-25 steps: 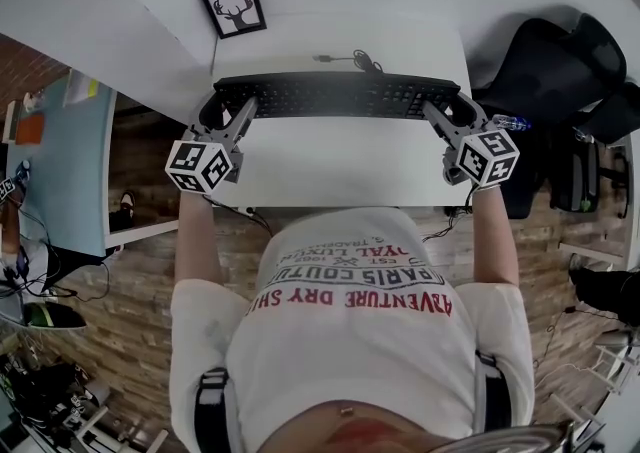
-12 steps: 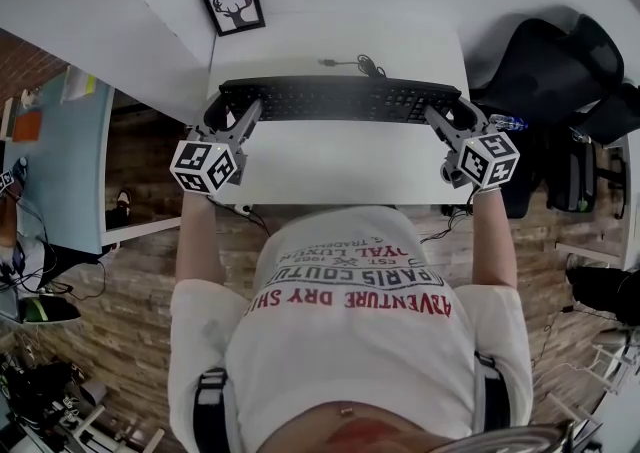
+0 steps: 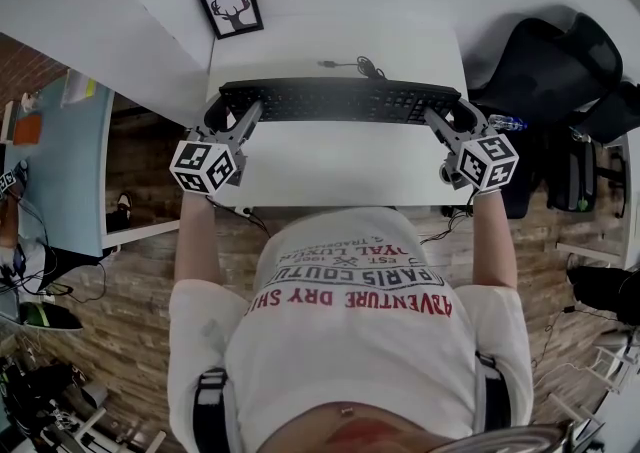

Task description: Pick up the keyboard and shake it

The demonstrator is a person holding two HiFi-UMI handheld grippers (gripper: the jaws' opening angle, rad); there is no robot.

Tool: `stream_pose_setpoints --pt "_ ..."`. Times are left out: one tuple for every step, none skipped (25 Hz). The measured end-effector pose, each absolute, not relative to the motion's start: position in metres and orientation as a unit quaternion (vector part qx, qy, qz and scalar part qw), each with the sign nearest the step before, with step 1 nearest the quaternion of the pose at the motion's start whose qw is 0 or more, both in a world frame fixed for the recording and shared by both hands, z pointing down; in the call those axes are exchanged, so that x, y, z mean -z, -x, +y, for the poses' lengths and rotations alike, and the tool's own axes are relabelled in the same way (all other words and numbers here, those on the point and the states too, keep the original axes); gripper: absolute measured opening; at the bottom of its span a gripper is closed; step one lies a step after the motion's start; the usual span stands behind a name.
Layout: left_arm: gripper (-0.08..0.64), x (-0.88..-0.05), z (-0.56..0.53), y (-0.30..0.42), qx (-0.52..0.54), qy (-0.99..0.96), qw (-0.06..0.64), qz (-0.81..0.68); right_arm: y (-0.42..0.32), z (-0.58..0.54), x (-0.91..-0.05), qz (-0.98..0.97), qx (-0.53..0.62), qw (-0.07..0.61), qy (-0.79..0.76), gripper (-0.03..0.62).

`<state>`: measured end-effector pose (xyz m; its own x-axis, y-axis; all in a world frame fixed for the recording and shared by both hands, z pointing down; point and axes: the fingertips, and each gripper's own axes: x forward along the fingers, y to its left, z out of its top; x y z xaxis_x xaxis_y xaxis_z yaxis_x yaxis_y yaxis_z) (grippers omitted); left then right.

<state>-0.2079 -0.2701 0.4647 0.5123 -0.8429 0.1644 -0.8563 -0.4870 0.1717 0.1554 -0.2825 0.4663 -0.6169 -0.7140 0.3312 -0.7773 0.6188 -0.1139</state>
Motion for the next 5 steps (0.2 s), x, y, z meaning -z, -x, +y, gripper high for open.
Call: stream_pose_setpoints --pt "0.284 -0.4642 -0.2704 0.2076 -0.029 -0.863 0.115 -0.492 -0.1556 -0.2821 -0.4655 -0.891 -0.122 0.128 -0.419 0.250" --pt "0.284 -0.4638 -0.2706 0.2075 -0.029 -0.863 0.115 -0.490 -0.1556 -0.2817 -0.4648 -0.891 -0.121 0.128 -0.419 0.250" --pt "0.284 -0.4636 -0.2707 0.2077 -0.029 -0.864 0.114 -0.490 -0.1554 -0.2815 -0.4645 -0.891 -0.120 0.128 -0.419 0.250" --pt "0.284 -0.4633 -0.2707 0.2080 -0.029 -0.864 0.114 -0.489 -0.1551 -0.2813 -0.4642 -0.891 -0.120 0.129 -0.419 0.250" --pt "0.284 -0.4631 -0.2707 0.2084 -0.030 -0.864 0.113 -0.489 -0.1548 -0.2812 -0.4640 -0.891 -0.119 0.130 -0.419 0.250"
